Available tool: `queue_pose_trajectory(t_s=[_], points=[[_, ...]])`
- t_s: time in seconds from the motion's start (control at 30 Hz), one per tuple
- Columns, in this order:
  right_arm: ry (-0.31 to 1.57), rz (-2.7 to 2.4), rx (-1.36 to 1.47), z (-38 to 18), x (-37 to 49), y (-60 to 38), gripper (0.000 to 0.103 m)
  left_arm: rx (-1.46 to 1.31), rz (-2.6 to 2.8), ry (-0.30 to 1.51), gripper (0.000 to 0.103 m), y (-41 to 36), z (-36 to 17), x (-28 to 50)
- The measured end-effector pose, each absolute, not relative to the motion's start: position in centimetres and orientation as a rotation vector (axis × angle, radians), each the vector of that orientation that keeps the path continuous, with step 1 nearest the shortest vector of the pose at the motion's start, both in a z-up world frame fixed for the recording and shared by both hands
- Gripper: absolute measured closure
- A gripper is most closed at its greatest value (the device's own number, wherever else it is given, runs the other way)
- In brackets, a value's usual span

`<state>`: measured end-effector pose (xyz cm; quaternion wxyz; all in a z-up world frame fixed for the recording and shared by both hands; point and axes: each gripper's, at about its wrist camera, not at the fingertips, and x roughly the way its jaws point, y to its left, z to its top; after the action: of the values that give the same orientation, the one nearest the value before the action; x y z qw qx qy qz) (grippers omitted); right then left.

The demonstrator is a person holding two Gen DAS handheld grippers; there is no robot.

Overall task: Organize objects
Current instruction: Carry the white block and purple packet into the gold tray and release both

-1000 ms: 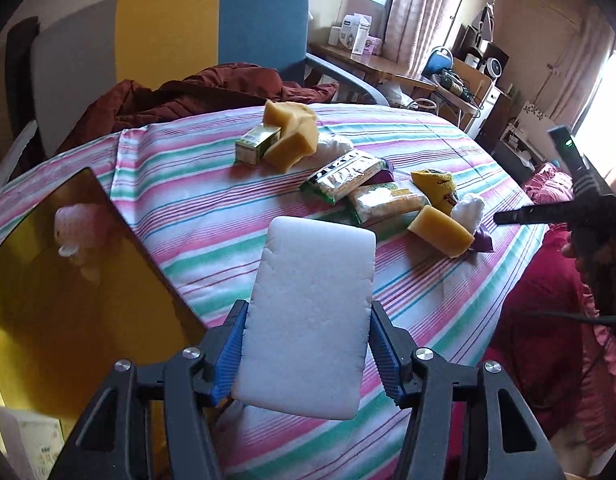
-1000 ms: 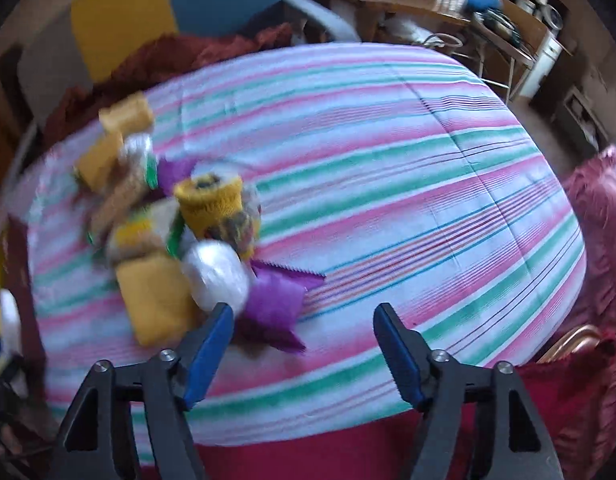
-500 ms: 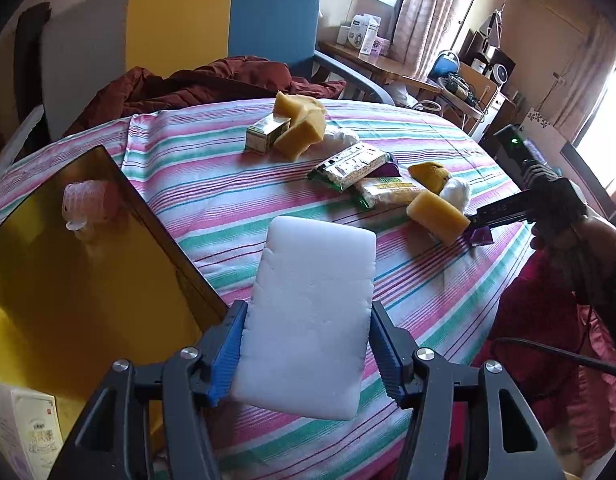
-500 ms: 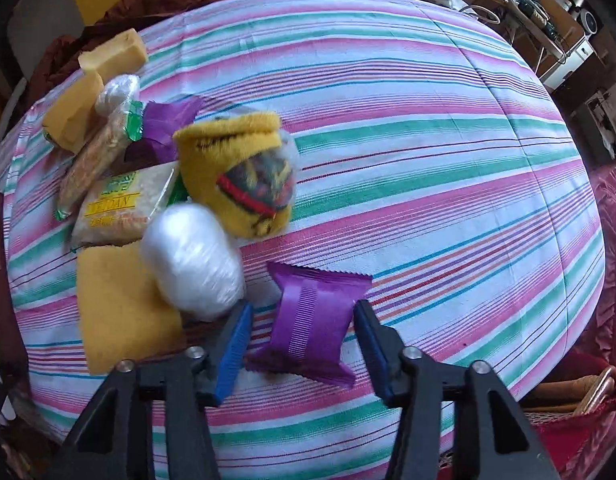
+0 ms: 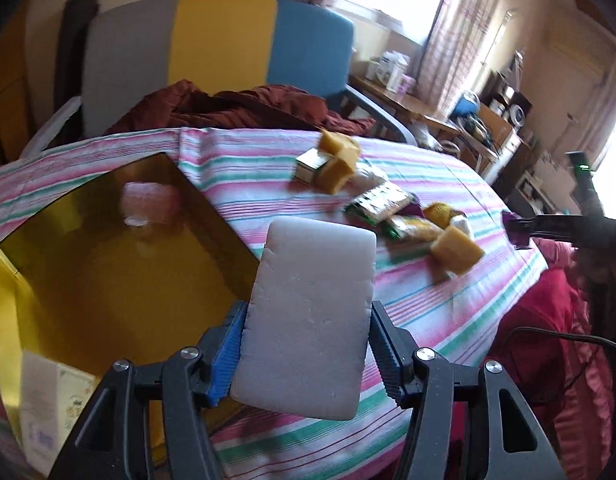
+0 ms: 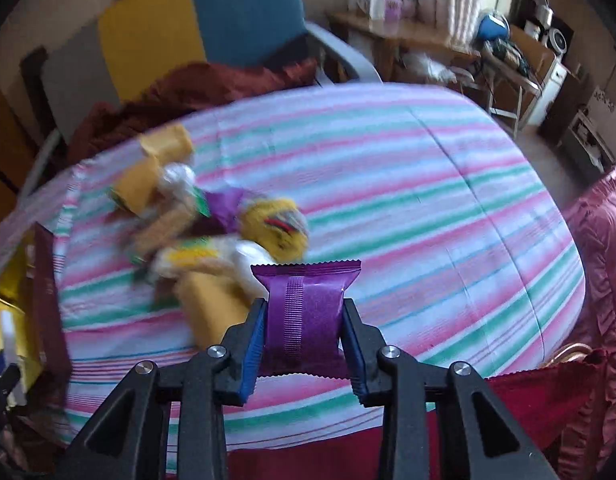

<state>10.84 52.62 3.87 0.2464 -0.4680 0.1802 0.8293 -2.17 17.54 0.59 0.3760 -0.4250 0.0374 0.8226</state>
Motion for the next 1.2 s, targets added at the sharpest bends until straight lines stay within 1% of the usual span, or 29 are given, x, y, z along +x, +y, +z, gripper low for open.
queue_pose_trajectory(t_s=[0.13, 0.27, 0.67, 0.83, 1.13, 1.17, 1.2], points=[[0.451, 2.447, -1.263, 5.8, 7.7, 46.8, 0.068, -1.102, 2.174, 0.032, 0.043, 14.5, 0.8, -3.1], [0.421, 2.599, -1.317, 5.9, 4.1, 41.0, 0.068, -1.124, 2.244, -0.02, 0.043, 11.2, 0.7, -4.0], [0.362, 2.832, -1.632, 1.6, -2.3, 25.9, 0.068, -1.176, 2.416, -0.169, 0.043, 2.1, 0.1, -6.7], [0.35, 2.86, -1.695, 0.2, -4.6, 22.6, 0.068, -1.189, 2.482, -0.183, 0.043, -0.2, 0.0, -8.5], [0.284, 2.85, -1.649, -0.4, -7.7, 20.7, 0.067, -1.292, 2.517, -0.166, 0.043, -2.5, -2.4, -9.2], [0.273, 2.846, -1.633, -0.4, -8.0, 20.8, 0.067, -1.307, 2.524, -0.166, 0.043, -2.6, -2.7, -9.2], [0.249, 2.835, -1.602, -0.2, -8.1, 21.0, 0.067, -1.319, 2.532, -0.166, 0.04, -2.8, -3.0, -9.3]])
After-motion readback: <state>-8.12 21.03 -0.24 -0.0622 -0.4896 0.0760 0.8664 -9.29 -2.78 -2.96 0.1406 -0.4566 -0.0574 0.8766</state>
